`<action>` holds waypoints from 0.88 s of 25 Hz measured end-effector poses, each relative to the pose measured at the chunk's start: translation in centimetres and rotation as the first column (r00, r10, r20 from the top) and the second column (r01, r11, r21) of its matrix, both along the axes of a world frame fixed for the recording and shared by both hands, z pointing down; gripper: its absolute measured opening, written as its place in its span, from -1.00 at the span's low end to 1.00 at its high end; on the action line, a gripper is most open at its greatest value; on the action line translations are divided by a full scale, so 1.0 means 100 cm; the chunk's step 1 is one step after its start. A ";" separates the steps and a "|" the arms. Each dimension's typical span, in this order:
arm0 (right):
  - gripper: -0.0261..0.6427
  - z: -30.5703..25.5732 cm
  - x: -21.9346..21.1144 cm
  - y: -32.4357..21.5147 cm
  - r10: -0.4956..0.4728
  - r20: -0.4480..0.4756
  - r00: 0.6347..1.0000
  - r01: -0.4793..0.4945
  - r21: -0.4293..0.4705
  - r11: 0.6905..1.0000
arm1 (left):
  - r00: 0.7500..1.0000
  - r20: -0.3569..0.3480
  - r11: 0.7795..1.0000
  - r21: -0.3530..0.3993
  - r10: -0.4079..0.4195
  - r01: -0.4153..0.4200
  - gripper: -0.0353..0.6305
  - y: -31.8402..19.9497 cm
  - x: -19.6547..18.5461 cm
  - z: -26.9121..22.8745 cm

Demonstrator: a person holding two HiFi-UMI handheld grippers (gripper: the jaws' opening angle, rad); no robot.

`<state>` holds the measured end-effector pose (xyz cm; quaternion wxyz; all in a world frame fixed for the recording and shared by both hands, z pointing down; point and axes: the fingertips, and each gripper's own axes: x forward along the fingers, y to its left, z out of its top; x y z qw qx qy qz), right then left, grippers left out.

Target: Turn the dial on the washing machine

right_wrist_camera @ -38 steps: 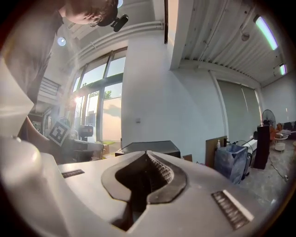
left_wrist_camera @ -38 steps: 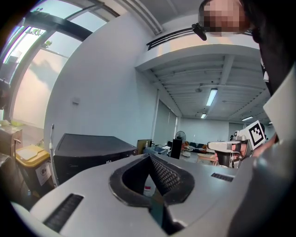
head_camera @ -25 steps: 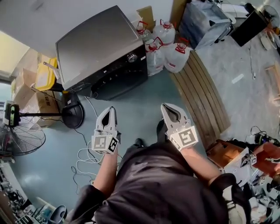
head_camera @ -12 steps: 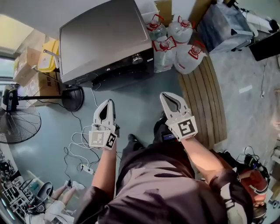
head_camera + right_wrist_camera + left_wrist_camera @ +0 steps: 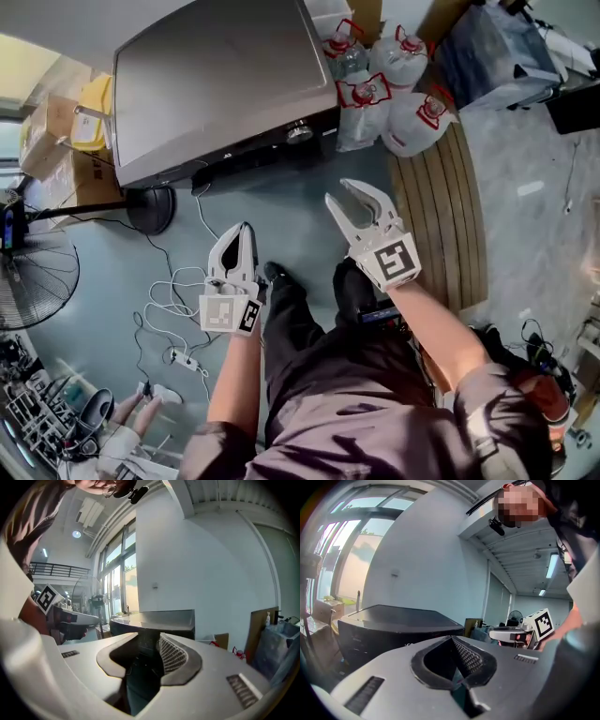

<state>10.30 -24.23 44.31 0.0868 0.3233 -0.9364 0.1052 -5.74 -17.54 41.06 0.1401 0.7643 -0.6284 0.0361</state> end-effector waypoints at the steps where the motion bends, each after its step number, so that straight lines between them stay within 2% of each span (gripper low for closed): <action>1: -0.48 0.006 -0.005 -0.004 0.010 -0.005 1.000 -0.010 0.002 1.000 | 1.000 0.001 1.000 0.001 0.014 -0.014 -0.85 -0.003 -0.003 0.006; 6: -0.33 0.043 -0.028 -0.027 0.080 -0.063 0.995 -0.080 0.006 0.997 | 0.995 -0.004 0.995 0.009 0.099 -0.099 -0.85 -0.020 -0.016 0.045; 12: -0.22 0.077 -0.053 -0.057 0.155 -0.076 0.985 -0.154 0.027 0.988 | 0.978 -0.018 0.978 0.015 0.207 -0.207 -0.85 -0.038 -0.022 0.088; 18: -0.12 0.099 -0.064 -0.085 0.211 -0.122 0.970 -0.205 0.064 0.977 | 0.973 -0.036 0.973 0.039 0.228 -0.226 -0.85 -0.053 -0.030 0.102; 22: -0.11 0.104 -0.065 -0.100 0.231 -0.082 0.970 -0.228 0.046 0.973 | 0.969 -0.067 0.970 0.057 0.238 -0.235 -0.85 -0.061 -0.023 0.115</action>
